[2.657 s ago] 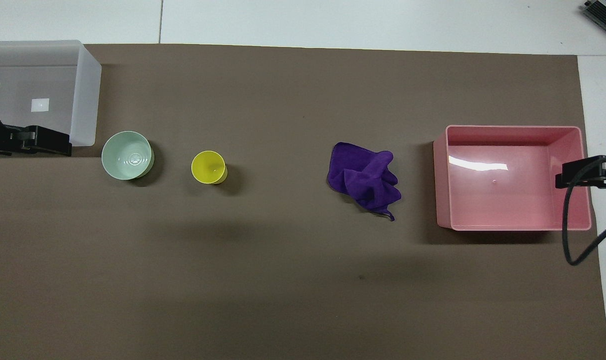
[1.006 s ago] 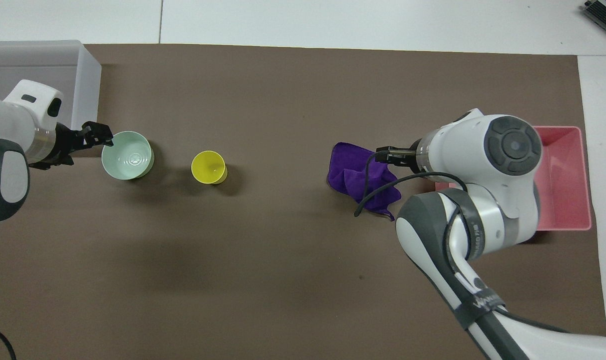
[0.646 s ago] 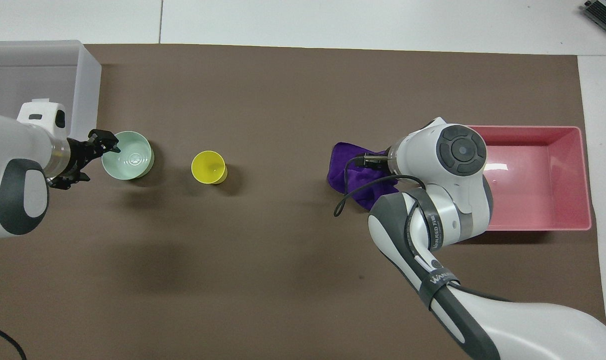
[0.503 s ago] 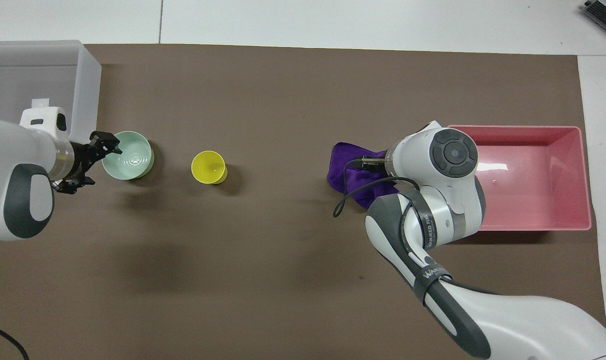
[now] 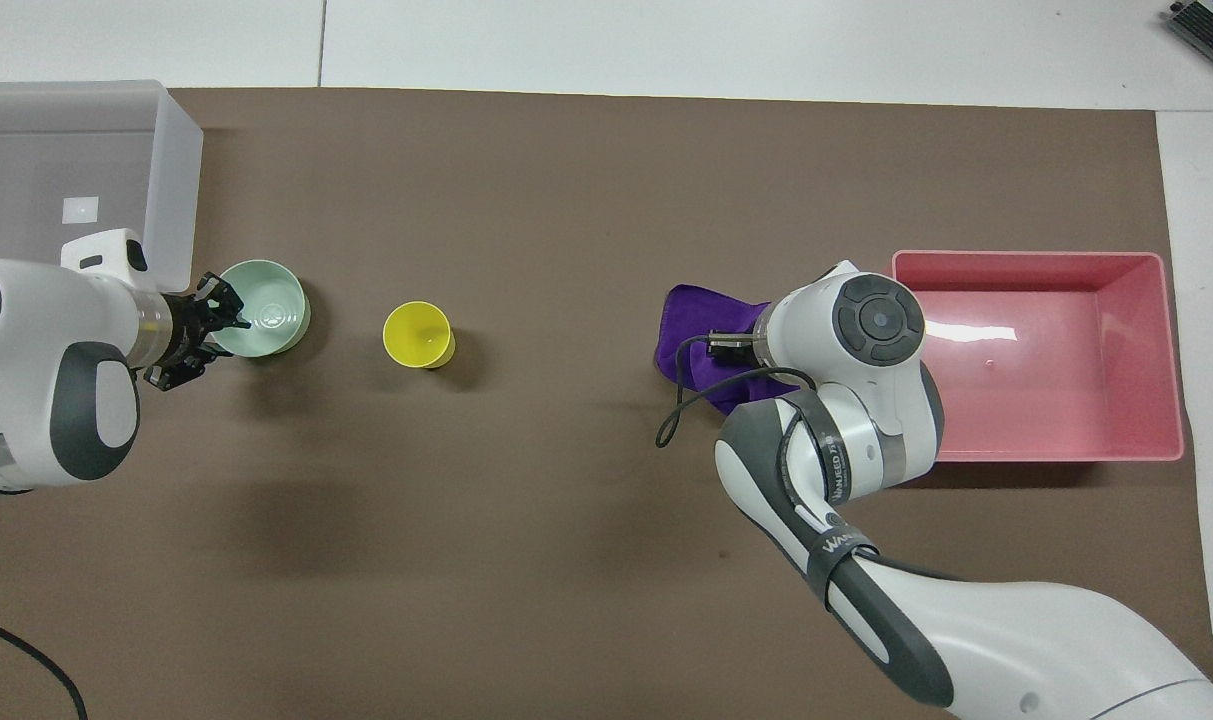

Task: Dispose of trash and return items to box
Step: 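Lift the bowl into the white bin while the right gripper carries the cloth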

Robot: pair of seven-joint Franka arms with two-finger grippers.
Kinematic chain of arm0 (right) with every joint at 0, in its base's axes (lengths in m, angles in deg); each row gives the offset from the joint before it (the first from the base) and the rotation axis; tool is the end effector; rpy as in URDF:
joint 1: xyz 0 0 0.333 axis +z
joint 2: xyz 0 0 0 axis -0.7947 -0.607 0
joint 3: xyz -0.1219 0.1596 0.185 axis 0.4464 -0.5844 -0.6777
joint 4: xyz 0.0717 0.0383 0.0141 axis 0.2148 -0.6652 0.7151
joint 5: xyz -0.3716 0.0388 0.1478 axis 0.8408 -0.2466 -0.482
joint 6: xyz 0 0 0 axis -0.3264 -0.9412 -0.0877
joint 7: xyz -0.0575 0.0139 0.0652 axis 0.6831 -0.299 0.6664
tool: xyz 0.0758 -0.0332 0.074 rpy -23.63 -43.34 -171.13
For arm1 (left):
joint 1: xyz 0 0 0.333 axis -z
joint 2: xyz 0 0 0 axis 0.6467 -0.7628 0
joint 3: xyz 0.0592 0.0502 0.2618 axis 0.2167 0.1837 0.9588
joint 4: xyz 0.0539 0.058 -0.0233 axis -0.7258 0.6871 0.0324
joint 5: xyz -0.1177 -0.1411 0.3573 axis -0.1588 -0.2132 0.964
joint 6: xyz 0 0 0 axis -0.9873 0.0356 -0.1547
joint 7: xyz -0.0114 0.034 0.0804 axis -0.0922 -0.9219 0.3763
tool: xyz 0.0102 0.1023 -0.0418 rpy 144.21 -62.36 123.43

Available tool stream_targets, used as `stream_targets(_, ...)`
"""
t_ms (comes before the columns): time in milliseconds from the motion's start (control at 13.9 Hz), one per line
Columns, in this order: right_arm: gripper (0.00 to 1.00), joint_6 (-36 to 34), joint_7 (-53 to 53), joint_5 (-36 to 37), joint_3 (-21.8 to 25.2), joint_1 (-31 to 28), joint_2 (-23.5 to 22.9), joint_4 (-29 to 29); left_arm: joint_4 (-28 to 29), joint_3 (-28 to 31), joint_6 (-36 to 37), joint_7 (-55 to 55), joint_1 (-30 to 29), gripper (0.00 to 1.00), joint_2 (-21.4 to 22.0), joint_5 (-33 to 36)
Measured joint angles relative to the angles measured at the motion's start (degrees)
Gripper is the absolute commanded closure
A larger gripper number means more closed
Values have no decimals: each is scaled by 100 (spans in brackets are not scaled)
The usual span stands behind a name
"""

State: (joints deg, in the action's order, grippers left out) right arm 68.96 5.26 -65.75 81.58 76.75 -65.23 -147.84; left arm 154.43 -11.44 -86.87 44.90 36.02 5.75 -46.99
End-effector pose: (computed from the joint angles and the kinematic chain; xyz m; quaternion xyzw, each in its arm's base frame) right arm 0.5708 0.1982 0.2567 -0.9969 0.0521 -0.0466 0.0368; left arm 0.5774 -0.0062 0.2785 0.8838 0.4610 0.0504 0.0627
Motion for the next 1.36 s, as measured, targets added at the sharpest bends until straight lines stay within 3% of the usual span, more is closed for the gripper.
stream_targets(431, 100, -274, 4, -30, 12, -14, 286, 40, -94, -18, 164, -75, 3, 100, 139, -4)
stream_targets(790, 100, -759, 22, -30, 77, -189, 766, 375, -1290, 10, 1254, -844, -127, 100, 305, 0)
stream_targets(1077, 100, -1798, 29, -30, 94, -306, 1063, 930, -2243, 25, 1289, -1481, -570, 100, -150, 7)
stream_targets(1365, 100, -2409, 28, -29, 99, -607, 1667, 1047, -3519, 31, 1664, -1919, -989, 100, -1065, 300)
